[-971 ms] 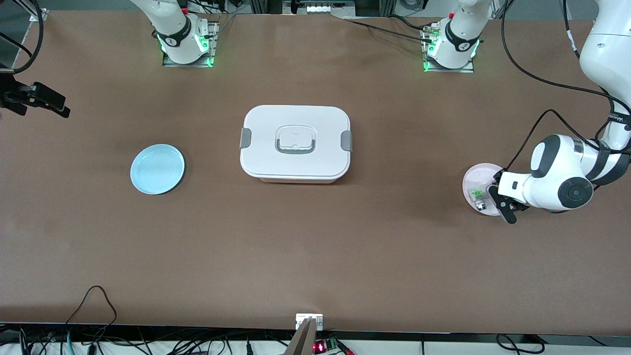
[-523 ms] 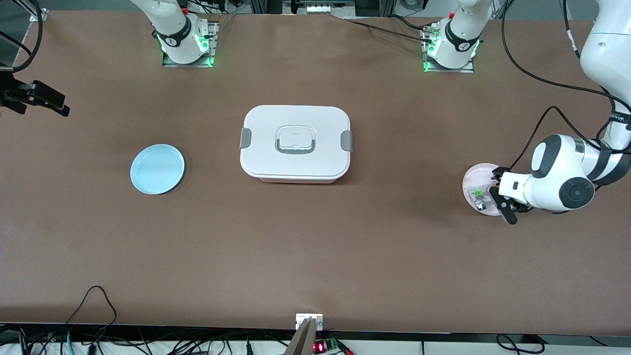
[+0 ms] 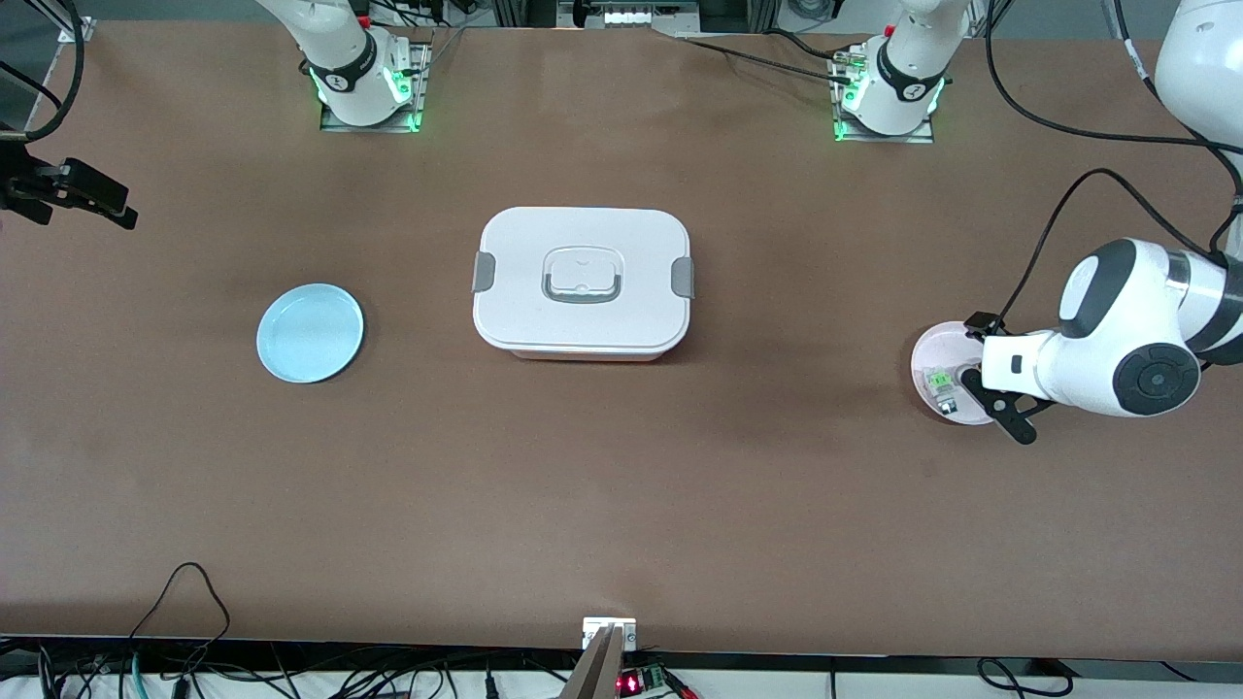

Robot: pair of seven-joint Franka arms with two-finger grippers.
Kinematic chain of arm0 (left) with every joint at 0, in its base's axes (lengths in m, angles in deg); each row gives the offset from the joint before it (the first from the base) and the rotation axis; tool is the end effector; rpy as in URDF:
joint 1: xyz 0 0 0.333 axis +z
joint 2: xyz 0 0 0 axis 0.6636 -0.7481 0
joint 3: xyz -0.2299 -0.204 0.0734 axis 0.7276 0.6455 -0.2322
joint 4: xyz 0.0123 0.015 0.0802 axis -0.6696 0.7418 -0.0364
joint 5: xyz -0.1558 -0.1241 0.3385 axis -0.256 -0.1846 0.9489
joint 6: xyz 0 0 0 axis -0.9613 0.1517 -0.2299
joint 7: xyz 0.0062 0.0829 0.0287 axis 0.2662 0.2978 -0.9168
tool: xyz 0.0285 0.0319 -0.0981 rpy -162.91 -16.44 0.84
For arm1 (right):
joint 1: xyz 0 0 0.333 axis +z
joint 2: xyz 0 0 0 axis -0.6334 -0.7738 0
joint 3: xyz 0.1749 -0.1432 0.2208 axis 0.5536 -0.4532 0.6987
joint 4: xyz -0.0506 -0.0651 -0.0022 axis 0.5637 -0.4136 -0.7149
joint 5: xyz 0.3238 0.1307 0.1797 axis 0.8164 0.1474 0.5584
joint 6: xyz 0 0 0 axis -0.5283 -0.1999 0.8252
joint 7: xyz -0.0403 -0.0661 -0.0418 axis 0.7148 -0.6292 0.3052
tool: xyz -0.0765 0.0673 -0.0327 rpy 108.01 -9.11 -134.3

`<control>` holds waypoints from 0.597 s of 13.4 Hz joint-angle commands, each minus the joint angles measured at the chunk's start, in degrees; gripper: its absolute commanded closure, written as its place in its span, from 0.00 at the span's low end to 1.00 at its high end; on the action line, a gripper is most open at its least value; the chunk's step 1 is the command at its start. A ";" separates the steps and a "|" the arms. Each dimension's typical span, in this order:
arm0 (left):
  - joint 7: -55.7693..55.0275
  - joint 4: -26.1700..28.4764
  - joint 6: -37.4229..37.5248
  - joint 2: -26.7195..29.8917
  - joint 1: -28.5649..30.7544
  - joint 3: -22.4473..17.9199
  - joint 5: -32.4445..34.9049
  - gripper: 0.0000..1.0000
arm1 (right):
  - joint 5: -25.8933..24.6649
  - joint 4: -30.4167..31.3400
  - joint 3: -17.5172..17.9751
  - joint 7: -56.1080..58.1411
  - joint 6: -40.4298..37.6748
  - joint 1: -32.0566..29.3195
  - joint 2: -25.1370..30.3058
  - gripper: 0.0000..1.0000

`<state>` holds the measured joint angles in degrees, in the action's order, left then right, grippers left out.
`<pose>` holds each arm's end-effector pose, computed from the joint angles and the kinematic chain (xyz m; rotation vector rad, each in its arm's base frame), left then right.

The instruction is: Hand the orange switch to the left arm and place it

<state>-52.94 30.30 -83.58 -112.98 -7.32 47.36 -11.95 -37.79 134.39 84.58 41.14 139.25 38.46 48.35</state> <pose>0.6411 0.0025 0.3342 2.8365 -1.1363 -0.6240 0.5376 -0.0423 0.6079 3.1203 -0.0671 -0.0536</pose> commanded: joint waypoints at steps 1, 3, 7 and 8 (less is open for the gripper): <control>-5.78 -5.33 6.13 1.25 0.28 3.11 -1.11 0.00 | 0.88 -0.39 -0.13 0.13 -0.99 0.14 0.58 0.00; -7.81 -8.85 11.04 2.12 0.28 5.83 -1.20 0.00 | 0.88 -0.39 -0.04 0.13 -0.99 0.14 0.67 0.00; -17.66 -12.55 17.39 7.22 -0.07 8.30 -5.84 0.00 | 0.88 -0.39 0.05 0.13 -0.99 0.14 0.75 0.00; -17.84 -13.16 17.57 7.84 -0.33 8.04 -7.07 0.00 | 0.88 -0.39 0.05 0.13 -0.99 0.14 0.75 0.00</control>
<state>-69.00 18.32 -67.67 -107.29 -7.39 55.49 -16.43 -37.77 134.34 84.62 41.14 139.21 38.51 48.39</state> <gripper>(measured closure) 0.000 0.000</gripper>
